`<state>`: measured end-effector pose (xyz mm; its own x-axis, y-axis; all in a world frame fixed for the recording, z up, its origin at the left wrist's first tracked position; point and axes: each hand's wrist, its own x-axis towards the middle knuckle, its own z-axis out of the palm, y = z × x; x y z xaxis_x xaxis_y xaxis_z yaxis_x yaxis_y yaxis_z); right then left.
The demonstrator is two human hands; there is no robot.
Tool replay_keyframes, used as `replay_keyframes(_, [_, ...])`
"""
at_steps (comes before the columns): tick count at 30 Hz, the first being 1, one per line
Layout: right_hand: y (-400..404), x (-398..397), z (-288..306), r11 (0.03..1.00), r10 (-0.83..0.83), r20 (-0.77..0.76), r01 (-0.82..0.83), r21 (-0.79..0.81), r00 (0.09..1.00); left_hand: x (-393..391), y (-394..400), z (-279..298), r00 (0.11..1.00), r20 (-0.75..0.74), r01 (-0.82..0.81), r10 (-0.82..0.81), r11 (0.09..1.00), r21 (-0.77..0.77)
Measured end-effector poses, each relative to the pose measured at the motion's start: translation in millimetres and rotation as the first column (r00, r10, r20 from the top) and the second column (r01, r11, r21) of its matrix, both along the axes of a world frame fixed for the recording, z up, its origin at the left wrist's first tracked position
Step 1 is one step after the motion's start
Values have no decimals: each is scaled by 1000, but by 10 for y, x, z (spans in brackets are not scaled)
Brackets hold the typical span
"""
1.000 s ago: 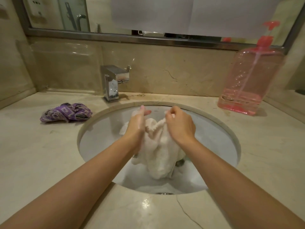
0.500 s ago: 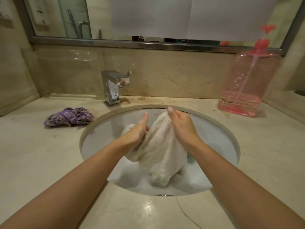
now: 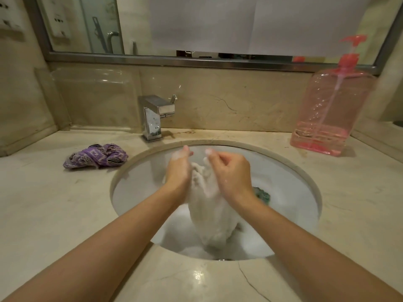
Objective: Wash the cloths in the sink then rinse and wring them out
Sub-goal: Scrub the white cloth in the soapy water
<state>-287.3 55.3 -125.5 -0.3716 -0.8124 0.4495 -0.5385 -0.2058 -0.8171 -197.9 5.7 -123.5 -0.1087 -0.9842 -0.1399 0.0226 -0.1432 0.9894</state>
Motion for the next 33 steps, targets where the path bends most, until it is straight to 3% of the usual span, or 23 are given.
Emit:
replay_keyframes(2, [-77, 72, 17, 997, -69, -35, 68, -22, 997, -74, 97, -6, 994, -91, 61, -58, 997, 37])
replay_keyframes(5, [-162, 64, 7, 981, -186, -34, 187, 51, 982, -142, 163, -15, 991, -109, 81, -75, 995, 51])
replay_keyframes(8, [-57, 153, -99, 995, -91, -187, 80, -64, 978, -105, 110, -4, 988, -136, 82, -73, 994, 69])
replay_keyframes(12, [-157, 65, -35, 983, -154, -177, 169, 69, 972, -62, 122, -15, 992, -125, 45, -34, 996, 81])
replay_keyframes(16, [-63, 198, -105, 996, -72, -306, 50, -78, 949, -21, 120, 13, 984, -179, -8, 22, 997, 77])
replay_keyframes(19, [-241, -35, -110, 964, -146, -270, 198, 177, 952, -49, 172, 56, 961, -275, 32, 21, 982, 186])
replay_keyframes(22, [-337, -249, -107, 925, -202, -217, 258, 279, 955, -56, 142, 109, 973, -212, 122, -90, 982, 142])
replay_keyframes(24, [-281, -311, -131, 946, -119, -116, 148, 287, 986, -18, 120, 115, 972, -213, 129, -101, 984, 123])
replay_keyframes(26, [-187, -329, -100, 957, 109, 81, -127, 260, 991, 57, 126, 138, 958, -272, 137, -95, 981, 138])
replay_keyframes(28, [-137, -334, -45, 865, 343, 191, -388, 317, 920, 105, 117, 152, 935, -344, 129, -80, 984, 121])
replay_keyframes(30, [-107, -325, -25, 775, 471, 101, -466, 426, 876, 136, 108, 197, 952, -301, 70, -50, 996, 56])
replay_keyframes(33, [-115, -427, -5, 846, 419, 11, -395, 360, 908, 152, 35, 179, 993, -7, 121, -121, 992, 19])
